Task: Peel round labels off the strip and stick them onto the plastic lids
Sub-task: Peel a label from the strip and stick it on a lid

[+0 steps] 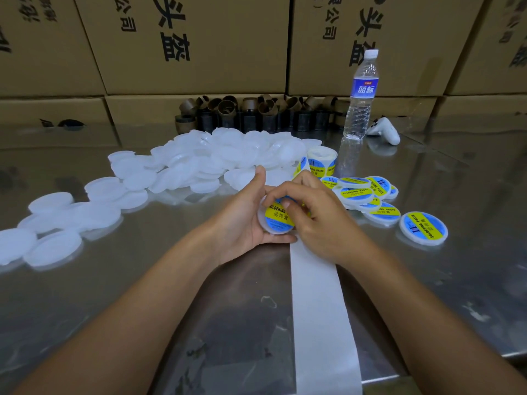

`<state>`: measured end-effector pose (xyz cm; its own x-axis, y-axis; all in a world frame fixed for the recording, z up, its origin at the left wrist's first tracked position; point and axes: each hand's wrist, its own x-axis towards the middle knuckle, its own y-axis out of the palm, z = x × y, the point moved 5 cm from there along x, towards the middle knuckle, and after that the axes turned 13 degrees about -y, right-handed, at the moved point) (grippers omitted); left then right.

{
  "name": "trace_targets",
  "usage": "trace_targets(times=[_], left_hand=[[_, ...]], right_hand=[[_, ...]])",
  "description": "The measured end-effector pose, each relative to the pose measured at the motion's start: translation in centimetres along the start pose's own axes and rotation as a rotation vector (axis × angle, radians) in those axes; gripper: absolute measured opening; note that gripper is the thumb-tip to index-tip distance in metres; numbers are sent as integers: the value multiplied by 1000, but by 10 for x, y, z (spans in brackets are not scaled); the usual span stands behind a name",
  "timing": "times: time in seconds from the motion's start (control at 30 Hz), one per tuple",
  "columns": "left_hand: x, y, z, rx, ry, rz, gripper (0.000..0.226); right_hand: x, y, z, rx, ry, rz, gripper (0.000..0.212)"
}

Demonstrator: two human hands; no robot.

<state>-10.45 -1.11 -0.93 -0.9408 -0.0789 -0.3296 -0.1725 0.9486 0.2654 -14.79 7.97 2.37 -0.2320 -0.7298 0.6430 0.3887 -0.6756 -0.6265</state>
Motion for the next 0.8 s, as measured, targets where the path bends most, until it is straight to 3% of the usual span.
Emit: trace_targets(times=[0.8], left_hand=[[-3,7,0,-52,60,173,66]], right_hand=[[-1,-4,3,-33,18,-26,26]])
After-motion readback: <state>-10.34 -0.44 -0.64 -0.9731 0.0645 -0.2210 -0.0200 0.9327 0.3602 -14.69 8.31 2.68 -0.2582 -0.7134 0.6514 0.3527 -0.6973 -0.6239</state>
